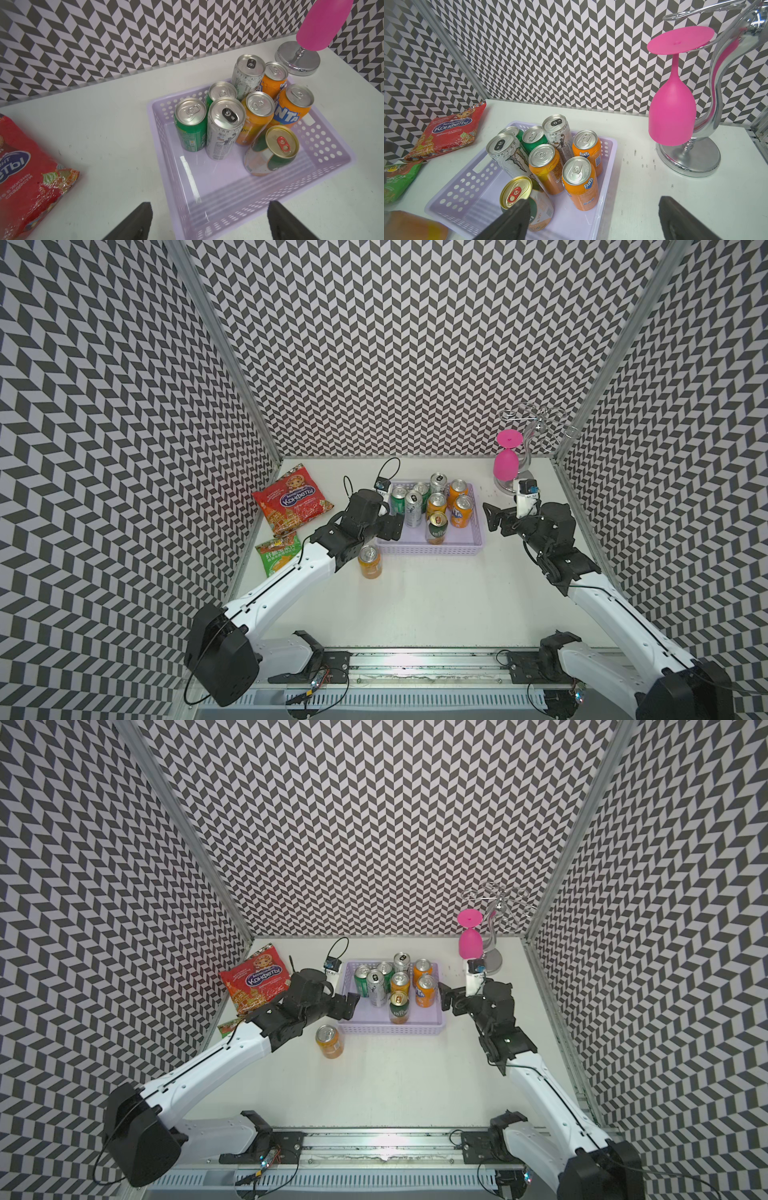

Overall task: Take out the drinks from the basket
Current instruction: Pick up the drink from the basket.

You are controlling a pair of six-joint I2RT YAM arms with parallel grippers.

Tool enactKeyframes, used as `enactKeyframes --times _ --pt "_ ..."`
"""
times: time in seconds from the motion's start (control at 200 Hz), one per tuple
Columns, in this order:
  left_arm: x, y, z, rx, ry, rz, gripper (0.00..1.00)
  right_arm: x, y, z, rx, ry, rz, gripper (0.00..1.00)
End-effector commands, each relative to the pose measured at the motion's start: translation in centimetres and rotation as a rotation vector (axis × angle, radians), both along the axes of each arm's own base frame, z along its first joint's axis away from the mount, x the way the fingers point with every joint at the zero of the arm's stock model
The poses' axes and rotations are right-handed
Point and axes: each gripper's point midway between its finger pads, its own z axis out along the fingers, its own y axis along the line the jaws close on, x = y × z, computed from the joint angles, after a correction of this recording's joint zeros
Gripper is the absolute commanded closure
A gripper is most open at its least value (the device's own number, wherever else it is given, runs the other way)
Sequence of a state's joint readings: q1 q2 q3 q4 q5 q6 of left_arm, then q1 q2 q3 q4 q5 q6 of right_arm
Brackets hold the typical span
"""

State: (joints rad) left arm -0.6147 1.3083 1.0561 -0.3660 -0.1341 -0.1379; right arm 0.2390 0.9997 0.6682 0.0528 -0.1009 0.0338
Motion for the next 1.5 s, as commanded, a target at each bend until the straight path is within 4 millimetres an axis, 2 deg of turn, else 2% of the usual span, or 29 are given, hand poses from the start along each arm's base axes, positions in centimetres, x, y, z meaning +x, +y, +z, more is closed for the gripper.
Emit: enactKeyframes --times 0.0,0.22,0.396,0.686,1.001,1.247,1.362,1.492 --pt "1.3 -1.9 0.0 0.024 0.003 -0.069 0.09 -0.1 -0.4 1.3 0.005 -0.053 -0.011 0.0" --pt "4.7 -5.4 -1.5 0.042 0.038 -0.127 0.1 -0.1 -0.3 1.2 0.003 -0.047 -0.011 0.0" --pt "6.7 -6.5 -3.1 0.079 0.056 -0.127 0.1 -0.1 -0.3 1.2 0.004 -0.049 -0.011 0.0" --pt "8.4 -8.2 -5.4 0.1 0.091 -0.157 0.12 0.0 -0.3 0.9 0.002 -0.041 -0.011 0.0" --pt "9.6 -8.5 -6.5 0.108 0.097 -0.152 0.2 0.0 0.0 0.8 0.01 -0.038 0.006 0.0" --pt "9.7 -8.6 -6.8 0.102 0.107 -0.153 0.35 0.1 0.0 0.8 0.01 -0.037 0.006 0.0" --pt "9.4 -8.5 -6.7 0.1 0.11 -0.158 0.41 0.0 0.0 0.8 0.01 -0.038 0.008 0.0" --pt "9.2 -8.4 -5.6 0.083 0.093 -0.157 0.45 0.0 0.1 0.9 0.011 -0.039 0.009 0.0"
